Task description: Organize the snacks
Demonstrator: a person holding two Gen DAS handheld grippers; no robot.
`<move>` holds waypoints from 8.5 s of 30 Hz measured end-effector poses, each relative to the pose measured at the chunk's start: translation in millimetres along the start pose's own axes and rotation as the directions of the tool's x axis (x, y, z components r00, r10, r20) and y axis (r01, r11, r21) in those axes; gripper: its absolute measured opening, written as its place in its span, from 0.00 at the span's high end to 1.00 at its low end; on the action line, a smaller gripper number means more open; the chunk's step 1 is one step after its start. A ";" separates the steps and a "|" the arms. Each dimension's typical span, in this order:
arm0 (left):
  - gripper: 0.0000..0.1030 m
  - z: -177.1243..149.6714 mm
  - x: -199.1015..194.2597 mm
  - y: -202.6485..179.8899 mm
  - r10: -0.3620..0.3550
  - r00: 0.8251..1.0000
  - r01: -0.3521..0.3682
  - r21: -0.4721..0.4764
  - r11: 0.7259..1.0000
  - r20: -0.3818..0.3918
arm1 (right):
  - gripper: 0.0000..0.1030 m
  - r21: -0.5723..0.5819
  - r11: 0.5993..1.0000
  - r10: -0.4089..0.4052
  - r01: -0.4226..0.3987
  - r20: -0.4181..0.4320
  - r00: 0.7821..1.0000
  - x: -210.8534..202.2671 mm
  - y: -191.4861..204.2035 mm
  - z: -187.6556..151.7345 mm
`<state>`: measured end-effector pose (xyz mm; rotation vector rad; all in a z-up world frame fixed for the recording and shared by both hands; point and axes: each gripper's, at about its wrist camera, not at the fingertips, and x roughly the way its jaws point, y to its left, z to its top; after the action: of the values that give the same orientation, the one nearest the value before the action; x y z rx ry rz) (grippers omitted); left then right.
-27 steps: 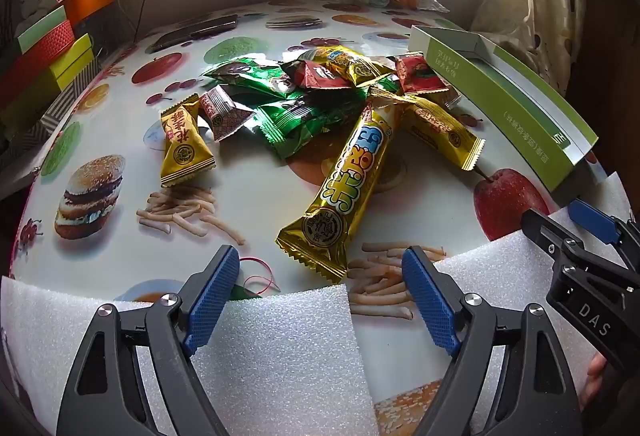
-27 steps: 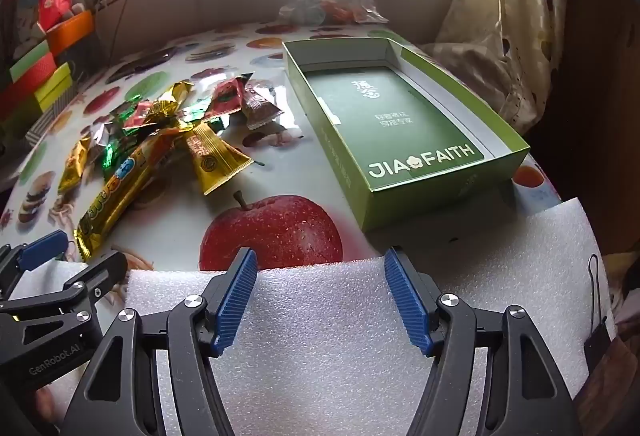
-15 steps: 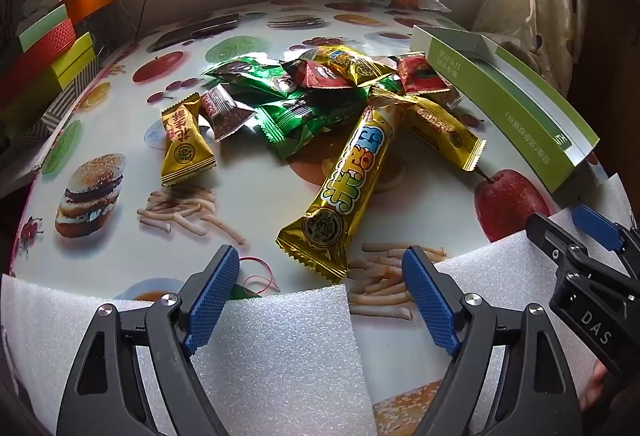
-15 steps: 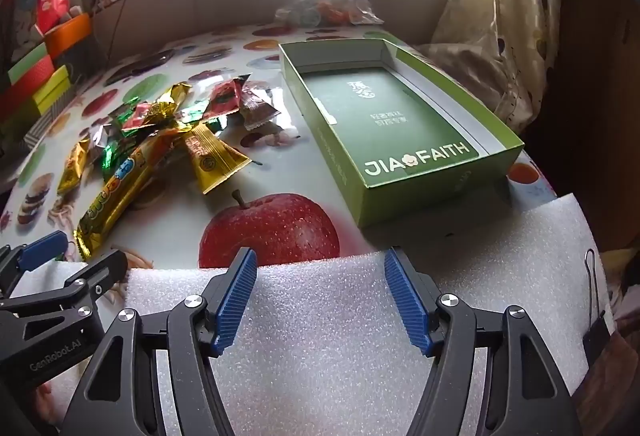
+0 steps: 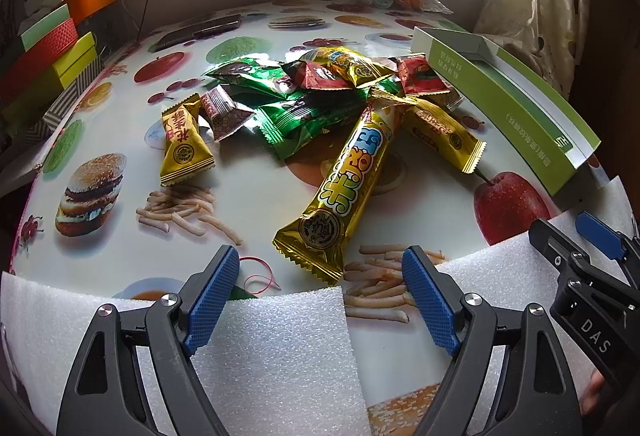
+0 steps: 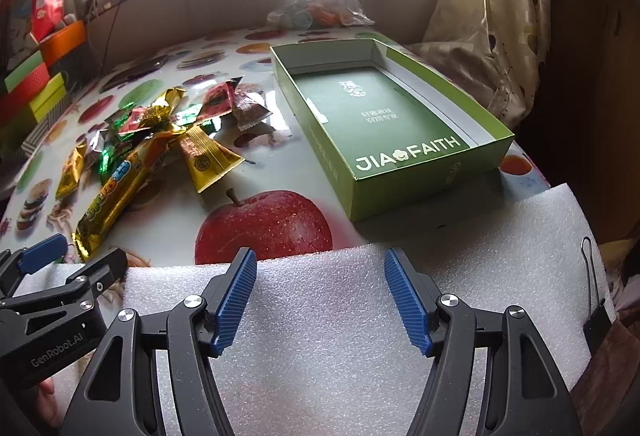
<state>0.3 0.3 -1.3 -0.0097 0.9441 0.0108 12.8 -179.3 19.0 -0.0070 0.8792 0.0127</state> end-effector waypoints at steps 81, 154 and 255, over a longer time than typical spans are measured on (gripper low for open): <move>0.19 32.9 -19.1 27.5 -0.087 0.995 0.088 -0.018 0.996 0.048 | 0.35 -0.184 0.972 0.152 -0.146 0.020 0.988 3.8 22.7 39.7; 0.75 66.3 -6.4 3.5 -0.203 0.979 0.202 0.102 0.974 0.005 | 0.74 -0.320 0.890 0.316 -0.326 -0.084 0.945 31.6 41.2 66.6; 0.76 171.2 40.6 -135.2 -0.405 0.911 0.409 0.044 0.911 -0.080 | 0.74 -0.014 0.994 0.105 -0.105 0.021 0.994 42.2 -103.2 112.5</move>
<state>164.6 -132.5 66.8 -0.1536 0.9968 -0.4080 127.8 -280.8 58.4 0.0274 0.8572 0.1164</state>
